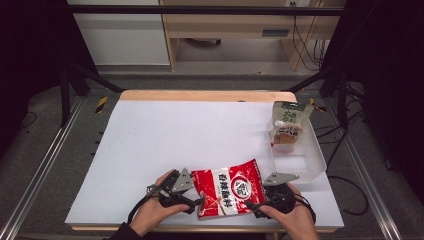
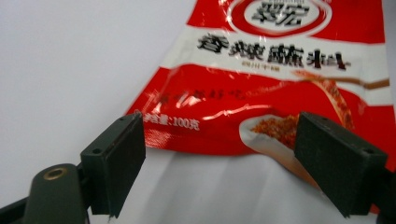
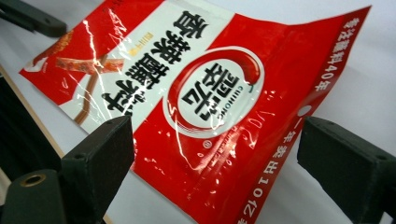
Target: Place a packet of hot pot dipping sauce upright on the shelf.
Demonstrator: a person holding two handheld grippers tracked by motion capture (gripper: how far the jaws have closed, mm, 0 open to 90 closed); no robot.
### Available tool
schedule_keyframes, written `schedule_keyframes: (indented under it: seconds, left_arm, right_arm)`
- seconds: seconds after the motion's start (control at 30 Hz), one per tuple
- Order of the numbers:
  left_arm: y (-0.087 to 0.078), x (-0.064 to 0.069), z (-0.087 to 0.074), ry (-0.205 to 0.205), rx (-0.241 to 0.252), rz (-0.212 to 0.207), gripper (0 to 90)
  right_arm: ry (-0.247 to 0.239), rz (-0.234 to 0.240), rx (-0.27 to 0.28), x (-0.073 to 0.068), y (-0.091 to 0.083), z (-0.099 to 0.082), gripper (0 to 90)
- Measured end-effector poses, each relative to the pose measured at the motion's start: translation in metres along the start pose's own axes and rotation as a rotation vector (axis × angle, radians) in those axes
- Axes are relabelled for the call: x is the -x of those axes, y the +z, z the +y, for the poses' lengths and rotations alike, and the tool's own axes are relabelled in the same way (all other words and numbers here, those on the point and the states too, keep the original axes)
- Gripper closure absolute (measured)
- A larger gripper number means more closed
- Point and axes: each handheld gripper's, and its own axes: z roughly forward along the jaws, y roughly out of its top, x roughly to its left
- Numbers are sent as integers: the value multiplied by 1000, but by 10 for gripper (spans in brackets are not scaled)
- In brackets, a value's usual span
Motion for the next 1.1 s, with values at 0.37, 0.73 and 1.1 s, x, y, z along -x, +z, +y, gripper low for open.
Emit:
schedule_keyframes:
  seconds: [0.37, 0.73, 1.1]
  left_arm:
    - [5, 4, 1, -5, 3, -31, 186]
    - [5, 4, 1, -1, 0, -29, 187]
    - [6, 4, 0, -9, 0, -29, 189]
  right_arm:
    - [12, 18, -2, -3, 0, 0, 155]
    - [60, 10, -34, 1, -1, -5, 220]
    - [93, 22, -42, 5, -1, -6, 279]
